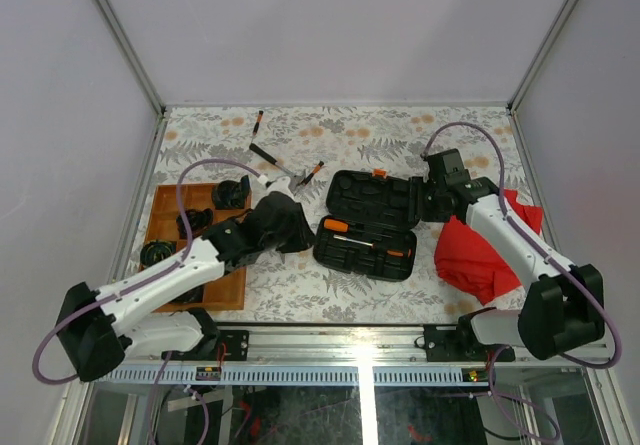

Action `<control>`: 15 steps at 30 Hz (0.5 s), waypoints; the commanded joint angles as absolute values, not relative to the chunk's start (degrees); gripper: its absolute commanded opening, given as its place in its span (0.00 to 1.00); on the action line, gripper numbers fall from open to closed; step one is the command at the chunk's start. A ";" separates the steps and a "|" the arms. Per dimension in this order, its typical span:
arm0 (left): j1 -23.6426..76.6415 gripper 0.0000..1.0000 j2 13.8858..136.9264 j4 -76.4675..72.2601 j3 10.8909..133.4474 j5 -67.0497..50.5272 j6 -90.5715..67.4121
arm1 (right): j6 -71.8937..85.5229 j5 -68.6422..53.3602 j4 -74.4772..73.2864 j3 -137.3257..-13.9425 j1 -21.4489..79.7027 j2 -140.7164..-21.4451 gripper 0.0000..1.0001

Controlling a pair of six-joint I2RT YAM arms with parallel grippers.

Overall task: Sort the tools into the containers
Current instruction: Adjust the screwdriver in the storage box.

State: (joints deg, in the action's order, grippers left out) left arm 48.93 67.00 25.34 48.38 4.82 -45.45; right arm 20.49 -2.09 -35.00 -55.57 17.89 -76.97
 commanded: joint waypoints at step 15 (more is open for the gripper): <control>44.73 0.24 53.46 34.16 48.48 14.24 -48.89 | -1.94 -6.27 -22.46 -69.54 31.70 -96.53 0.62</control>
State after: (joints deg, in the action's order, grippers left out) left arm 45.21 54.94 32.56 48.49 12.10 -47.27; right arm 3.49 -8.08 -24.86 -65.56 31.16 -92.66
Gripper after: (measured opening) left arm 0.241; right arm 0.626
